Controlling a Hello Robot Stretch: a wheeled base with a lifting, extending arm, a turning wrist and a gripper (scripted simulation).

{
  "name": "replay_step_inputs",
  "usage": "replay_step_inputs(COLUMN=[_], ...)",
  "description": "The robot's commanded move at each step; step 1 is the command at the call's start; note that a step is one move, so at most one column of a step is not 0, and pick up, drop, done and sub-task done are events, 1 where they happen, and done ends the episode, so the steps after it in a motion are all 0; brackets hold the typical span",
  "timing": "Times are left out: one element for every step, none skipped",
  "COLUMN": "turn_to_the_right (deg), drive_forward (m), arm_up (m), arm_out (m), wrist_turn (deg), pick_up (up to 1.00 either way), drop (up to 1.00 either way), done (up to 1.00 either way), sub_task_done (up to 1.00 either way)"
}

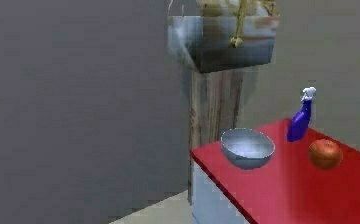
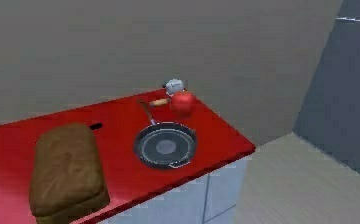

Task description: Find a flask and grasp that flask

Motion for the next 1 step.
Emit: replay_step_inputs(turn_to_the_right=[-45.0], drive_forward=[0.00], arm_up=[0.00], arm_out=[0.00], wrist_turn=[0.0], pick_up=[0.00], drop=[0.00], done=[0.00], sub_task_done=[0.00])
